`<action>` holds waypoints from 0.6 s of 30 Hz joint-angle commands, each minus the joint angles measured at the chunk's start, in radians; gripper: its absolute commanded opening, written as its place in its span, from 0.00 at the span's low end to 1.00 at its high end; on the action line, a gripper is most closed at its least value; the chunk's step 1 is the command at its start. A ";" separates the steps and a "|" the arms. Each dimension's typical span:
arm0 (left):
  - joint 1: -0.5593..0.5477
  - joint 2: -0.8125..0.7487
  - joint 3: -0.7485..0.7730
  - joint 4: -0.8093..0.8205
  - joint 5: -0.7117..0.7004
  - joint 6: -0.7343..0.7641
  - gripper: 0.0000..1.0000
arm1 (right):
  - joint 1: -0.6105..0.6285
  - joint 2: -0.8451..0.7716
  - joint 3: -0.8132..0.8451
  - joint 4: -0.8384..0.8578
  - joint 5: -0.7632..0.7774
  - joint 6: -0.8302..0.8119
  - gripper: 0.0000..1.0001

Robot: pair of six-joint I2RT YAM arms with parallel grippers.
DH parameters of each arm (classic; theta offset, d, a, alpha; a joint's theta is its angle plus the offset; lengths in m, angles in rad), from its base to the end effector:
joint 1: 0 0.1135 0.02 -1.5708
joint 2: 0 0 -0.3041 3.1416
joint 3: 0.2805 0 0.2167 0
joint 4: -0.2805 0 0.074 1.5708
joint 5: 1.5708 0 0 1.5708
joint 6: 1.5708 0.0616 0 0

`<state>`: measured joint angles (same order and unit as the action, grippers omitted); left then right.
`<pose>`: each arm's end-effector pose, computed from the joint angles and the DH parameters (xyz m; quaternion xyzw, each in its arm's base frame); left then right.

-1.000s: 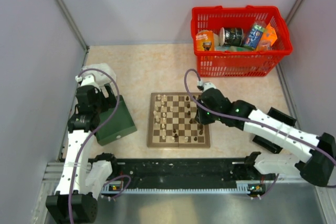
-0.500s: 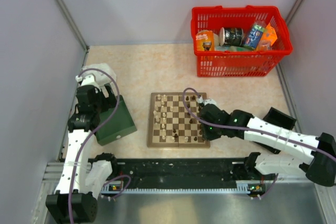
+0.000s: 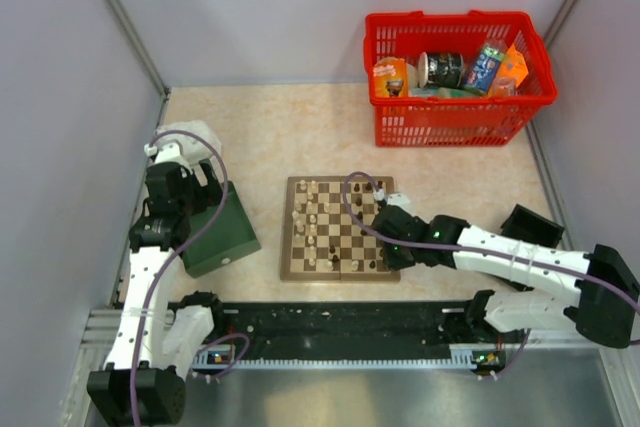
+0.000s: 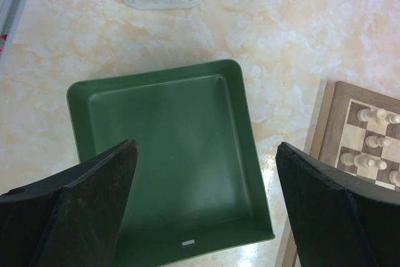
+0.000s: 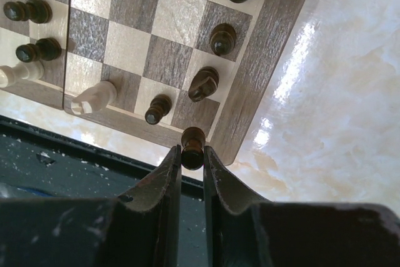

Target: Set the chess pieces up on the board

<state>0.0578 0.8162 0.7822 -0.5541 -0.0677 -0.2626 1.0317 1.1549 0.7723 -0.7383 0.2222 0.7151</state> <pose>0.1341 0.0119 0.3128 -0.1563 0.8674 -0.0185 0.4721 0.0994 0.1398 0.2488 -0.1283 0.9606 0.1005 0.2252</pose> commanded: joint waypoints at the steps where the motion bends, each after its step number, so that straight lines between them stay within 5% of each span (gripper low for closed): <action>1: -0.001 -0.014 0.002 0.011 0.005 0.000 0.98 | 0.011 0.015 -0.004 0.071 0.043 0.033 0.11; 18: 0.000 -0.012 0.002 0.011 0.006 0.000 0.98 | 0.013 0.084 0.005 0.062 0.040 0.035 0.11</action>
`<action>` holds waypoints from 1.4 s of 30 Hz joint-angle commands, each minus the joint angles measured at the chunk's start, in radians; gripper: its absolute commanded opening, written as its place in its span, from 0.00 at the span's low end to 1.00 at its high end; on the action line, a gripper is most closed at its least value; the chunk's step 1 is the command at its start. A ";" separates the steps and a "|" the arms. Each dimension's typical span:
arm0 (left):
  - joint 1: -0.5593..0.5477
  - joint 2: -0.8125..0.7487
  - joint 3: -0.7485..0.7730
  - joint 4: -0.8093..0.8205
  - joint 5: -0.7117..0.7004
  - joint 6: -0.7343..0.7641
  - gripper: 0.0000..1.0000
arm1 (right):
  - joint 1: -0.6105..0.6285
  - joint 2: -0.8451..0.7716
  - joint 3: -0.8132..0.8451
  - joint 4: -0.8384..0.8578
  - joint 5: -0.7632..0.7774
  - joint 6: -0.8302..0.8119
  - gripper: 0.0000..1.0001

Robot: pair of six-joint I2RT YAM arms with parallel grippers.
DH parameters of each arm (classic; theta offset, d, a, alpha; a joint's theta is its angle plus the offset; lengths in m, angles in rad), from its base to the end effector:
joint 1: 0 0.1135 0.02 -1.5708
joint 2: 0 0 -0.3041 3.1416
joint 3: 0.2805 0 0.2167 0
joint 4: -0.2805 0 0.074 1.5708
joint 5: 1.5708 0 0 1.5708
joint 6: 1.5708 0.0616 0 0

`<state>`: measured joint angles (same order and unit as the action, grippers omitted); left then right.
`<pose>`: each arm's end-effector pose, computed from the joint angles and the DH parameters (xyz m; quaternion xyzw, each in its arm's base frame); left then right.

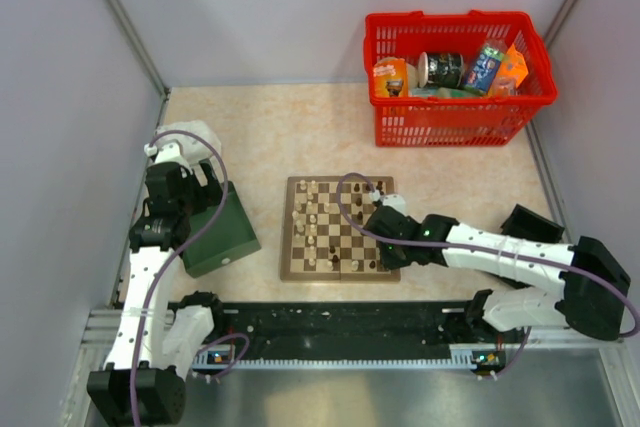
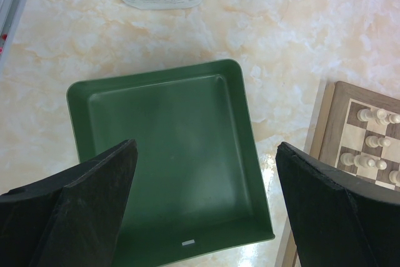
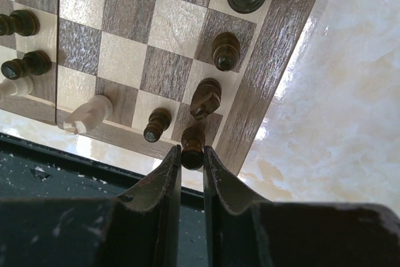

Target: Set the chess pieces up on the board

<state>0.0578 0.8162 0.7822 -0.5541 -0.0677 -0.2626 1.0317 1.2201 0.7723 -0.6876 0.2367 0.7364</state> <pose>0.1341 0.0119 0.3128 -0.1563 0.8674 -0.0185 0.4721 0.1077 0.1519 0.2416 -0.1174 0.9628 0.0928 0.2251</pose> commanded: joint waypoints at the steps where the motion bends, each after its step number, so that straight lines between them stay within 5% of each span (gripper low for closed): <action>1: 0.000 -0.012 0.002 0.010 0.006 0.000 0.98 | 0.013 0.027 0.007 0.008 0.029 0.015 0.11; 33: 0.000 -0.009 0.003 0.011 0.014 -0.001 0.98 | 0.013 -0.001 0.033 0.020 -0.037 0.021 0.31; 42: -0.001 -0.005 0.003 0.011 0.016 -0.001 0.98 | 0.014 -0.073 0.179 -0.050 -0.034 -0.034 0.33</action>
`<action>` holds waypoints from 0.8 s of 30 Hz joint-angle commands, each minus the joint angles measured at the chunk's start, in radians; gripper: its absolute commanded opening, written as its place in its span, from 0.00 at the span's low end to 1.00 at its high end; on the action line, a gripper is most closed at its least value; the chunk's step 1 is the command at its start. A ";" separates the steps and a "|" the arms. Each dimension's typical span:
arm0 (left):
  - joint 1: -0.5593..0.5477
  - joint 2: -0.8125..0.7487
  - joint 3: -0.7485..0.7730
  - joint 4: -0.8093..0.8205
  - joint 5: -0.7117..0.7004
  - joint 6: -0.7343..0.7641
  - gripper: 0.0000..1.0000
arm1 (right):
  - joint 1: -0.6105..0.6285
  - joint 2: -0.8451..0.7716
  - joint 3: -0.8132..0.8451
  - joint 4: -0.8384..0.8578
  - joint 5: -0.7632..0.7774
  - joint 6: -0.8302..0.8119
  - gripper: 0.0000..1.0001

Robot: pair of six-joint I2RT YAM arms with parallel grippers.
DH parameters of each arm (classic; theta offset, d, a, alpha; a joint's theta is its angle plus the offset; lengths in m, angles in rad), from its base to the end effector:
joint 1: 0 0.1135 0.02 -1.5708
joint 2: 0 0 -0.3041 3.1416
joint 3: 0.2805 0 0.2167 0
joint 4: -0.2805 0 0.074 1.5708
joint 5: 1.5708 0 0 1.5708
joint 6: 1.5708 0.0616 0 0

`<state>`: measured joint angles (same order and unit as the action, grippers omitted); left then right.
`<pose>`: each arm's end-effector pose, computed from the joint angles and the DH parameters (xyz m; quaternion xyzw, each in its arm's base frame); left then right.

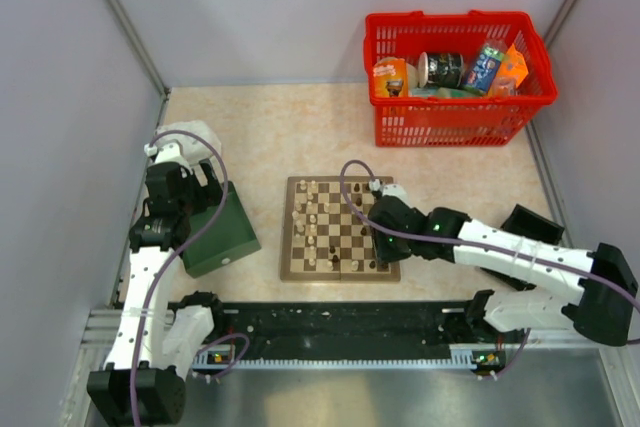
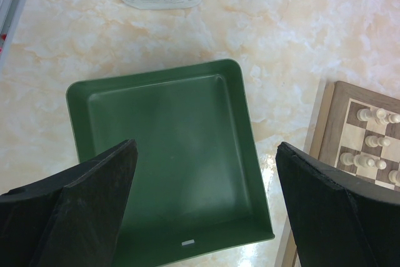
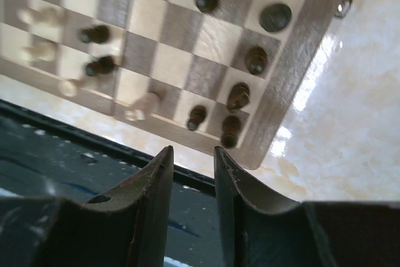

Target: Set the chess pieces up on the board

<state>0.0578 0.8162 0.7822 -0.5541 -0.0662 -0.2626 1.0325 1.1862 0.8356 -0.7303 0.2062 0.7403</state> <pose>0.1341 0.0118 0.3128 -0.1560 0.8674 -0.0192 0.4721 0.1058 0.1526 0.2617 -0.1158 0.9584 0.1238 0.2299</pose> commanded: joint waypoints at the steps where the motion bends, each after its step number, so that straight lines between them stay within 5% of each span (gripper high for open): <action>1: 0.000 -0.006 0.003 0.011 0.014 -0.001 0.98 | 0.014 -0.030 0.137 -0.004 -0.008 -0.057 0.33; 12: 0.000 -0.009 0.002 0.010 0.012 -0.001 0.98 | 0.014 0.254 0.264 0.109 -0.031 -0.186 0.28; 24: 0.000 -0.012 0.002 0.011 0.009 0.000 0.98 | 0.049 0.391 0.295 0.193 -0.093 -0.194 0.28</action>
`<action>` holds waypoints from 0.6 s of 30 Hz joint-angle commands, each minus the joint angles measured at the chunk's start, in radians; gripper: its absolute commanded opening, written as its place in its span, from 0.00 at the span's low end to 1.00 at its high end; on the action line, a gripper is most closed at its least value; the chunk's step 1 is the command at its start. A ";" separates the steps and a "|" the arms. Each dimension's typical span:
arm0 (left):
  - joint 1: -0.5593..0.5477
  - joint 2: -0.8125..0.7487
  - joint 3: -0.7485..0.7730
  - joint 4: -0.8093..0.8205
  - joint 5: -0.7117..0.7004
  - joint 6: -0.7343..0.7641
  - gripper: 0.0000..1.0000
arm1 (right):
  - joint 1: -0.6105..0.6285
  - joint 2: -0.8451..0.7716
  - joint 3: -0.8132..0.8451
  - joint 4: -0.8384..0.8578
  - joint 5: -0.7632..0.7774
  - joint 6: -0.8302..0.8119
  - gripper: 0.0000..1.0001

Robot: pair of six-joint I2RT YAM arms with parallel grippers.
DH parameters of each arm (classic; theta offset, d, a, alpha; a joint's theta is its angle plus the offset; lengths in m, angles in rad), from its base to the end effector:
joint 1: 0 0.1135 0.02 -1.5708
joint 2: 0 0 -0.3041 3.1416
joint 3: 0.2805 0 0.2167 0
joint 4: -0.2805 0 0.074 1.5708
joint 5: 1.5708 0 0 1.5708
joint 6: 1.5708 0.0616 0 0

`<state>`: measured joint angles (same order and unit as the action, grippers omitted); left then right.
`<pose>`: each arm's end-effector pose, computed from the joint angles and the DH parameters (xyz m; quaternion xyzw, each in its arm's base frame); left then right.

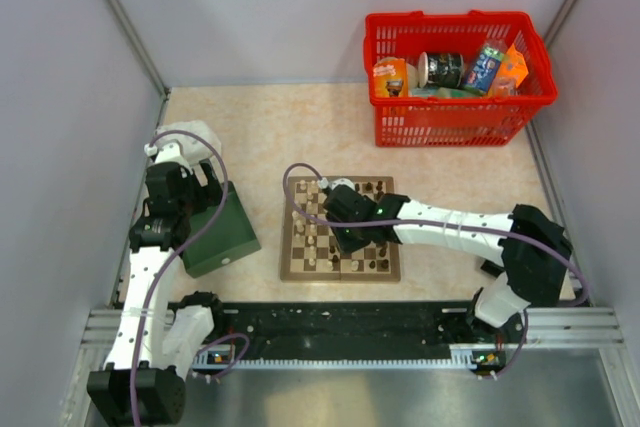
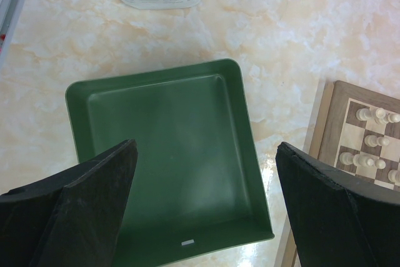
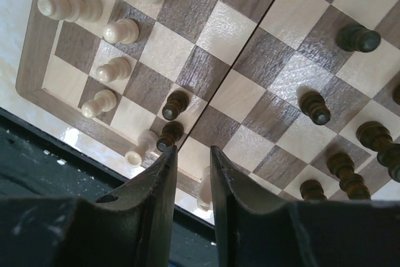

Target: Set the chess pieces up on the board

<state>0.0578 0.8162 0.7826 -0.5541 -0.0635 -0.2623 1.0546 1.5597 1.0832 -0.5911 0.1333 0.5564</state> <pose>0.1341 0.0117 0.3129 -0.1552 0.8675 -0.0203 0.4721 0.1524 0.2519 0.2571 -0.2222 0.9406 0.1345 0.2186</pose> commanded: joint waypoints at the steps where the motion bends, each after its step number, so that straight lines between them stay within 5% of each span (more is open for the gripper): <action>1: 0.000 -0.012 0.000 0.010 0.008 0.000 0.98 | 0.028 0.022 0.044 0.056 -0.023 -0.007 0.28; 18: 0.000 -0.017 0.000 0.010 0.007 0.000 0.98 | 0.050 0.048 0.041 0.085 -0.049 0.004 0.28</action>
<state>0.0578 0.8158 0.7822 -0.5537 -0.0639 -0.2626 1.0859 1.5993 1.0832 -0.5510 0.0990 0.5579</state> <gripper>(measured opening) 0.980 0.279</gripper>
